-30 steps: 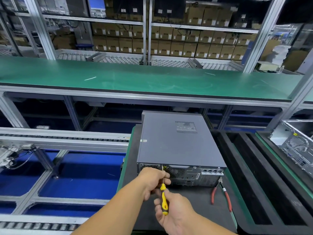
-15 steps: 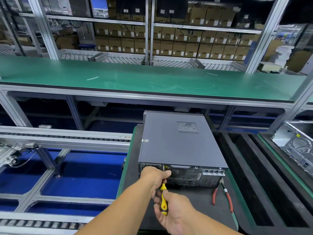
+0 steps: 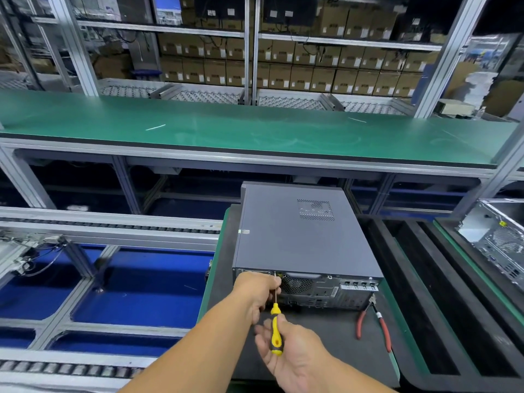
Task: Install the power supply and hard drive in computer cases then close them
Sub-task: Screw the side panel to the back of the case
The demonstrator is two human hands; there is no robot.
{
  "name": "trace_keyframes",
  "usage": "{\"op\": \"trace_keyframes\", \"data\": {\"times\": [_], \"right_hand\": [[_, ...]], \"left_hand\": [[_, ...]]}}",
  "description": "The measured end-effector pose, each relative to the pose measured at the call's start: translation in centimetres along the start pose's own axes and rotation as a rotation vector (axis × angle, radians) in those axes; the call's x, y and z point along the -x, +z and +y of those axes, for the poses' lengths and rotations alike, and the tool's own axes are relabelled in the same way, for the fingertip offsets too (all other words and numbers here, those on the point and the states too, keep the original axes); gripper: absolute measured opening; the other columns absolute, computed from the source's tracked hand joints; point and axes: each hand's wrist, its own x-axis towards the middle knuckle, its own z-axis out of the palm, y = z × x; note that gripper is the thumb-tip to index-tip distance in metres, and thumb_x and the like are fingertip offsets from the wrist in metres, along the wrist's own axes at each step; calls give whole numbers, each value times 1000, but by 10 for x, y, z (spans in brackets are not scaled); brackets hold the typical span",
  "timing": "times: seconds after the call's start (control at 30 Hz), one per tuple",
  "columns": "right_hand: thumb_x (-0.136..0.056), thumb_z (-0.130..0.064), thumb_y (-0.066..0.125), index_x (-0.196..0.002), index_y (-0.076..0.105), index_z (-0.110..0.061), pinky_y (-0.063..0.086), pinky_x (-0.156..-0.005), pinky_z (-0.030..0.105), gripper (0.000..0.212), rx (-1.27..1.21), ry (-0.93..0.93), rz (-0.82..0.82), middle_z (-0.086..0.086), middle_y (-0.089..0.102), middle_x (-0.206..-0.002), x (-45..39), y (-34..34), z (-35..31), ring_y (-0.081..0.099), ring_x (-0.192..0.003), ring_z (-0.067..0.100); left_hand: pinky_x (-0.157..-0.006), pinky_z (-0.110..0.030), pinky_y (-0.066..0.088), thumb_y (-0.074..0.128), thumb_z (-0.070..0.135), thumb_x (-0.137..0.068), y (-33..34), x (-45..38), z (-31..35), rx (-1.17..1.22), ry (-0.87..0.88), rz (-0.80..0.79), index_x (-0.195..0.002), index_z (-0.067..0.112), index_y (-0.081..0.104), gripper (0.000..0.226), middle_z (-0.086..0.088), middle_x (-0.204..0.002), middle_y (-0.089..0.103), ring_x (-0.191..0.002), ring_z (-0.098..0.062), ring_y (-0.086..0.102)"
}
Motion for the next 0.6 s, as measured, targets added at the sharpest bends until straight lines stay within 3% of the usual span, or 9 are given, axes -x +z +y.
{"op": "trace_keyframes", "data": {"times": [0.07,0.13,0.23,0.37,0.47,0.53,0.6], "right_hand": [[-108,-26,51,-110,67,12,57,-44,31,41,16,6,5,28,75,-86,0,0,-1,66,-55,27],[-103,-28,63,-111,68,6,54,-43,28,36,40,-12,12,19,72,-79,1,-1,-2,61,-53,23],[-92,-11,77,-113,64,3,53,-43,27,29,101,-57,33,14,62,-67,1,-5,-2,56,-50,19],[-103,-17,61,-114,64,12,56,-43,30,31,19,6,8,25,73,-78,1,-4,-2,63,-51,25],[-109,-30,48,-111,67,10,53,-41,27,44,16,40,-7,26,75,-91,-1,-4,-2,62,-51,23],[-109,-31,50,-114,68,5,45,-38,23,41,38,38,-9,20,72,-81,-1,-2,-3,52,-47,19],[-103,-25,64,-112,67,-1,40,-38,21,26,82,15,12,13,63,-66,-1,-1,-4,46,-46,18]], "left_hand": [[-48,-24,33,77,16,-84,1,-3,-2,19,3,11,-77,9,73,11,-3,-68,74,-45,-10,46],[-48,-24,35,78,15,-83,2,-4,-3,32,2,19,-76,8,73,11,-4,-68,74,-45,-10,47],[-47,-22,37,81,15,-80,4,-7,-4,54,11,21,-72,8,73,13,-6,-68,73,-47,-12,48],[-60,-27,43,90,20,-69,5,-5,-4,83,35,77,-79,6,74,23,-11,-78,73,-62,-21,55],[-58,-26,42,93,21,-66,4,-4,-5,97,40,91,-80,6,75,27,-8,-76,73,-64,-22,57],[-57,-25,42,92,21,-67,4,-4,-5,96,46,89,-77,7,75,24,-8,-74,73,-62,-21,56],[-59,-25,42,92,20,-68,3,-4,-5,90,56,75,-74,8,75,21,-6,-71,73,-60,-20,56]]}}
